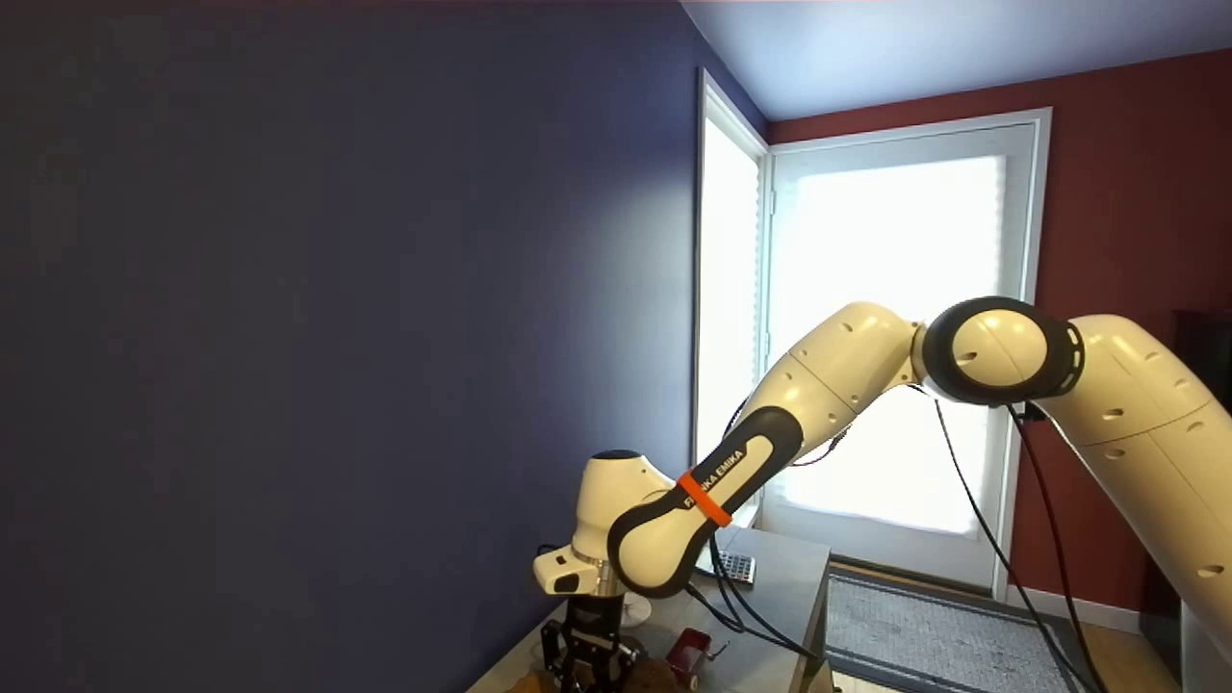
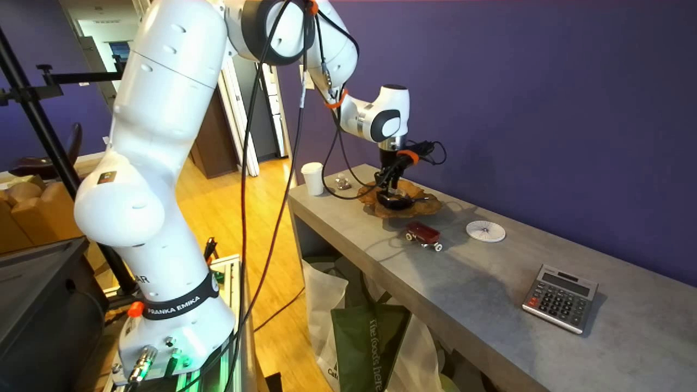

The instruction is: Put the toy cart and the sunglasses on the table

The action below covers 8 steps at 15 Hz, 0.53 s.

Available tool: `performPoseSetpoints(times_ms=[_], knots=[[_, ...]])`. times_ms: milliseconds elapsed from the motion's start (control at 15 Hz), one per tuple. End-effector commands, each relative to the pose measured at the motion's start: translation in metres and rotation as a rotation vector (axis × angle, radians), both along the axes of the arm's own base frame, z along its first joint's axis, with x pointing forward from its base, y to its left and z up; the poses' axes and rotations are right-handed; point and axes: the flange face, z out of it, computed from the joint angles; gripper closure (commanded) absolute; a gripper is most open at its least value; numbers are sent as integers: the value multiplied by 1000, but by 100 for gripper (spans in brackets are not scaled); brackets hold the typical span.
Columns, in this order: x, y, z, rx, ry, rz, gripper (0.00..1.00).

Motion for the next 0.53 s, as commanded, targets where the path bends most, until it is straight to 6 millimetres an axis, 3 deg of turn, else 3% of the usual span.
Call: performPoseSetpoints(times_ms=[0,200,267,467], knots=[[7,4,-4,6,-39,33,58],[9,3,-8,7,-49,32,72],[9,3,-10,8,-49,32,67],[9,4,-17,4,-36,34,70]])
